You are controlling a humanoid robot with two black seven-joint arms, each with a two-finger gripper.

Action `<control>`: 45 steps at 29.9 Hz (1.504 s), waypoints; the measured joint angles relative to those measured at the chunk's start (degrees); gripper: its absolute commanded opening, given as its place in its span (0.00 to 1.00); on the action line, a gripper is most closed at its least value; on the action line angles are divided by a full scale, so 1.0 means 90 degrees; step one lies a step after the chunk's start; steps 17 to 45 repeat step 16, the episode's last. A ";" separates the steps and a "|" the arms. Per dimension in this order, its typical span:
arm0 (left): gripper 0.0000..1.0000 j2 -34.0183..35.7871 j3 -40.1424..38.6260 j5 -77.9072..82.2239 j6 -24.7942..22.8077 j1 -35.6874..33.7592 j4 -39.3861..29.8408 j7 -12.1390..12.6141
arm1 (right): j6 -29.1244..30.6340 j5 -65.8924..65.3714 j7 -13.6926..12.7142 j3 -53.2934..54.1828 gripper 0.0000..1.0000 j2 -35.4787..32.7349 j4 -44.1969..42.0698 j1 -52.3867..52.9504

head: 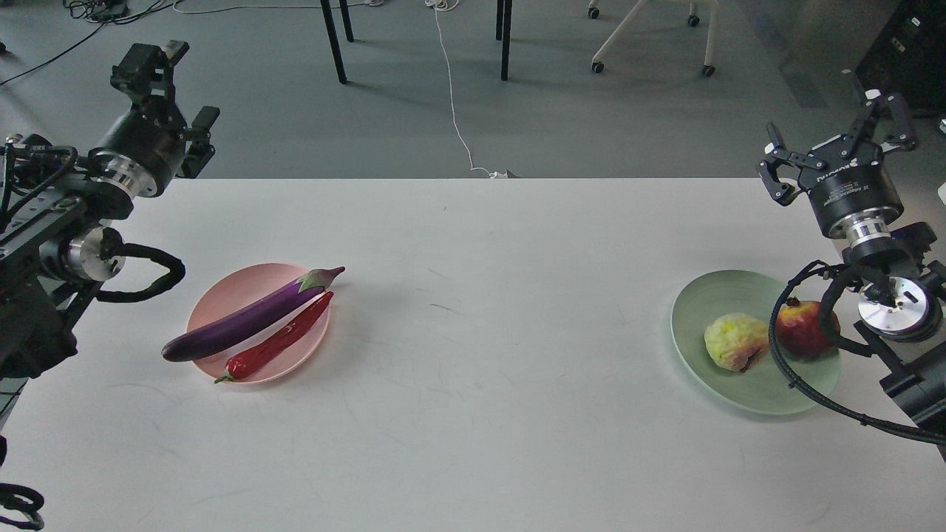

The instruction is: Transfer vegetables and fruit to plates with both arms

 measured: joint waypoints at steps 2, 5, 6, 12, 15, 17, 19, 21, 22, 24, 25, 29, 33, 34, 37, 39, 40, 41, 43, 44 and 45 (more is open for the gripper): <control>0.99 -0.0284 -0.0177 -0.0636 -0.0333 0.0000 0.0370 0.0118 | 0.0001 0.0179 -0.0029 0.0005 0.99 0.0170 -0.0069 -0.0004; 0.99 -0.0566 -0.0341 -0.1177 -0.0536 0.0000 0.0843 0.0164 | 0.0001 0.0327 -0.0056 0.0037 0.99 0.0412 -0.0336 0.0082; 0.99 -0.0630 -0.0391 -0.1290 -0.0561 0.0000 0.0950 0.0170 | 0.0001 0.0345 -0.0064 0.0084 0.99 0.0510 -0.0447 0.0147; 0.99 -0.0856 -0.0848 -0.1898 -0.0728 0.0050 0.1141 0.0184 | -0.0001 0.0363 -0.0117 0.0308 0.99 0.0948 -0.0761 0.0435; 0.99 -0.0931 -0.0919 -0.2028 -0.0768 0.0074 0.1142 0.0183 | -0.0002 0.0364 -0.0134 0.0289 0.99 0.0983 -0.0778 0.0495; 0.99 -0.0946 -0.0924 -0.2040 -0.0766 0.0078 0.1142 0.0178 | -0.0003 0.0364 -0.0138 0.0288 0.99 0.0983 -0.0777 0.0509; 0.99 -0.0946 -0.0924 -0.2040 -0.0766 0.0078 0.1142 0.0178 | -0.0003 0.0364 -0.0138 0.0288 0.99 0.0983 -0.0777 0.0509; 0.99 -0.0946 -0.0924 -0.2040 -0.0766 0.0078 0.1142 0.0178 | -0.0003 0.0364 -0.0138 0.0288 0.99 0.0983 -0.0777 0.0509; 0.99 -0.0946 -0.0924 -0.2040 -0.0766 0.0078 0.1142 0.0178 | -0.0003 0.0364 -0.0138 0.0288 0.99 0.0983 -0.0777 0.0509; 0.99 -0.0946 -0.0924 -0.2040 -0.0766 0.0078 0.1142 0.0178 | -0.0003 0.0364 -0.0138 0.0288 0.99 0.0983 -0.0777 0.0509; 0.99 -0.0946 -0.0924 -0.2040 -0.0766 0.0078 0.1142 0.0178 | -0.0003 0.0364 -0.0138 0.0288 0.99 0.0983 -0.0777 0.0509; 0.99 -0.0946 -0.0924 -0.2040 -0.0766 0.0078 0.1142 0.0178 | -0.0003 0.0364 -0.0138 0.0288 0.99 0.0983 -0.0777 0.0509; 0.99 -0.0946 -0.0924 -0.2040 -0.0766 0.0078 0.1142 0.0178 | -0.0003 0.0364 -0.0138 0.0288 0.99 0.0983 -0.0777 0.0509; 0.99 -0.0946 -0.0924 -0.2040 -0.0766 0.0078 0.1142 0.0178 | -0.0003 0.0364 -0.0138 0.0288 0.99 0.0983 -0.0777 0.0509; 0.99 -0.0946 -0.0924 -0.2040 -0.0766 0.0078 0.1142 0.0178 | -0.0003 0.0364 -0.0138 0.0288 0.99 0.0983 -0.0777 0.0509; 0.99 -0.0946 -0.0924 -0.2040 -0.0766 0.0078 0.1142 0.0178 | -0.0003 0.0364 -0.0138 0.0288 0.99 0.0983 -0.0777 0.0509; 0.99 -0.0946 -0.0924 -0.2040 -0.0766 0.0078 0.1142 0.0178 | -0.0003 0.0364 -0.0138 0.0288 0.99 0.0983 -0.0777 0.0509; 0.99 -0.0946 -0.0924 -0.2040 -0.0766 0.0078 0.1142 0.0178 | -0.0003 0.0364 -0.0138 0.0288 0.99 0.0983 -0.0777 0.0509; 0.99 -0.0946 -0.0924 -0.2040 -0.0766 0.0078 0.1142 0.0178 | -0.0003 0.0364 -0.0138 0.0288 0.99 0.0983 -0.0777 0.0509; 0.99 -0.0946 -0.0924 -0.2040 -0.0766 0.0078 0.1142 0.0178 | -0.0003 0.0364 -0.0138 0.0288 0.99 0.0983 -0.0777 0.0509; 0.99 -0.0946 -0.0924 -0.2040 -0.0766 0.0078 0.1142 0.0178 | -0.0003 0.0364 -0.0138 0.0288 0.99 0.0983 -0.0777 0.0509</control>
